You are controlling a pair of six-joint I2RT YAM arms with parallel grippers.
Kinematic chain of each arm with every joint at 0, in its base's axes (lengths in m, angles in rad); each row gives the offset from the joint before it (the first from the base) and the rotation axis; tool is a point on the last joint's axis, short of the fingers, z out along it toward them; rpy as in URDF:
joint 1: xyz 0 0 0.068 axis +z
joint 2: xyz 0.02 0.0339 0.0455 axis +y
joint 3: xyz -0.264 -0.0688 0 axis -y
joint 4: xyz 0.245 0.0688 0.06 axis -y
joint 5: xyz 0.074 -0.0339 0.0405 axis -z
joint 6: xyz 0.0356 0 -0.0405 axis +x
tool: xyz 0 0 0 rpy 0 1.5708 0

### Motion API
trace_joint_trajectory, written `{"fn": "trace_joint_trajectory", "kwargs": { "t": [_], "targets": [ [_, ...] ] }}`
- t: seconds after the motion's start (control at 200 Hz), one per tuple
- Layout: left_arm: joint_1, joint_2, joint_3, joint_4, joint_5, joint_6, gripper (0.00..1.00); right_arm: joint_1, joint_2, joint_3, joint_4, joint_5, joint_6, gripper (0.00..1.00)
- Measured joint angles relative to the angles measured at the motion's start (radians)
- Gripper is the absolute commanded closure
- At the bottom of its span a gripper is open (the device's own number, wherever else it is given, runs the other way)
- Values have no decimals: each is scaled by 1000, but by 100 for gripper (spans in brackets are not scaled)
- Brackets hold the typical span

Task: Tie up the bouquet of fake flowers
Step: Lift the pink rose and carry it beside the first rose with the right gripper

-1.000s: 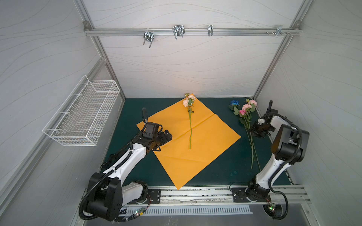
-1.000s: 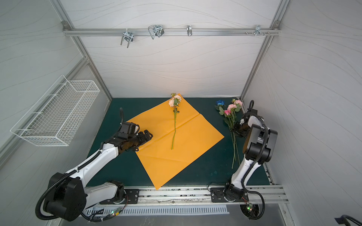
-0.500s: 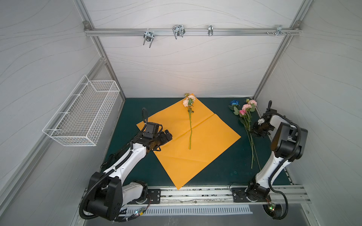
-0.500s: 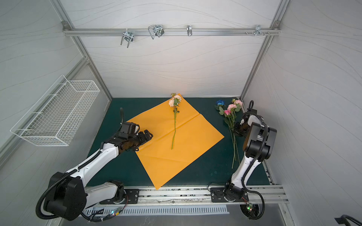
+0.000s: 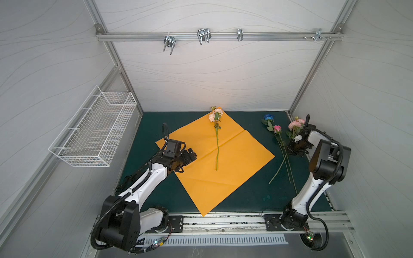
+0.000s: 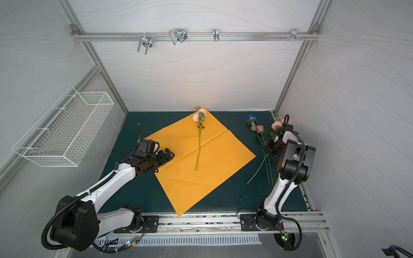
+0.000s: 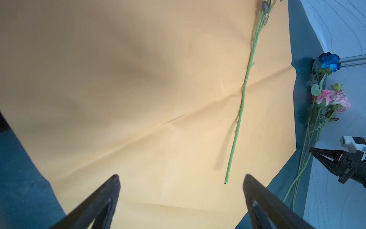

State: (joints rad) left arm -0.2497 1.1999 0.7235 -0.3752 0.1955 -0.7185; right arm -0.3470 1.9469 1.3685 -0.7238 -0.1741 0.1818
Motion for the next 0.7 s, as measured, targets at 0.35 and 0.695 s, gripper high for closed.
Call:
{"fn": "trace_joint_trajectory", "kwargs": {
  "t": [0.35, 0.695],
  "targets": [
    [5, 5, 0, 1, 3, 0, 3, 109, -125, 80, -80, 118, -26, 100],
    [5, 15, 0, 19, 8, -10, 3, 325, -330, 106, -54, 14, 50, 100]
  ]
}}
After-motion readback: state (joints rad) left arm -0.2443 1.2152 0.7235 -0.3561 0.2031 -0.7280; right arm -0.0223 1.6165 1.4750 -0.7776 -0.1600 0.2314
